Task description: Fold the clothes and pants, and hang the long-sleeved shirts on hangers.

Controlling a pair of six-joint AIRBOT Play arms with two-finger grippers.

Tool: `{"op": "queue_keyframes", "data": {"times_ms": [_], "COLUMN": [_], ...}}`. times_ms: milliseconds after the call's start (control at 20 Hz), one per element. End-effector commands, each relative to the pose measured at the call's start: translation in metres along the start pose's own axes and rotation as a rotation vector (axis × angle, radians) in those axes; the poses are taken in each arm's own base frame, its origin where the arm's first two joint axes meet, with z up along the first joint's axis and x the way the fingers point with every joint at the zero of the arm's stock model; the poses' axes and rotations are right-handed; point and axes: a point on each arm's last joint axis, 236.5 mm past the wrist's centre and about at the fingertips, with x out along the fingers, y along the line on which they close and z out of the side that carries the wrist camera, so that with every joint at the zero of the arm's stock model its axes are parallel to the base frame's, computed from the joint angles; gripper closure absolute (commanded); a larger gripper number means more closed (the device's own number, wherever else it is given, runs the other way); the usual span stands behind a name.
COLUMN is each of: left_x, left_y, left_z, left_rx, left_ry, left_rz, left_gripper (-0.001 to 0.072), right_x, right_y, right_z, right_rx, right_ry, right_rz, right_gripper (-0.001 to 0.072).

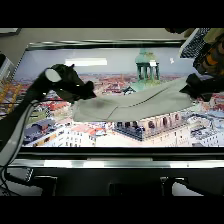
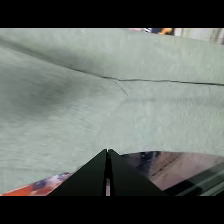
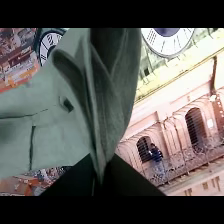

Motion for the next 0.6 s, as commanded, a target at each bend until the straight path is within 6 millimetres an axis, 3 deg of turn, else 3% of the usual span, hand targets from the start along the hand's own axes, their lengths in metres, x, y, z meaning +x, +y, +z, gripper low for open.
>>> {"op": "queue_keyframes", "data": {"times_ms": [0, 250, 550], "left_x": [0.073, 0.153, 0.21], "left_y": [-0.071, -0.13, -0.182], "left_z": [-0.038, -0.09, -0.147], "left_rx": [-0.064, -0.261, -0.278], "left_ry": [0.023, 0.074, 0.181], "left_rz": [-0.168, -0.335, -0.409], "left_gripper": [0.069, 0.069, 0.0691], "right_x": [-0.051, -0.081, -0.086], "right_y": [0.007, 0.021, 0.024], "right_z": [-0.009, -0.019, -0.022], "right_rx": [0.007, 0.005, 0.004], "right_ry": [-0.025, -0.049, -0.056], "right_rz": [-0.07, -0.062, -0.059], "right_gripper": [0.0681, 0.0681, 0.0681]}}
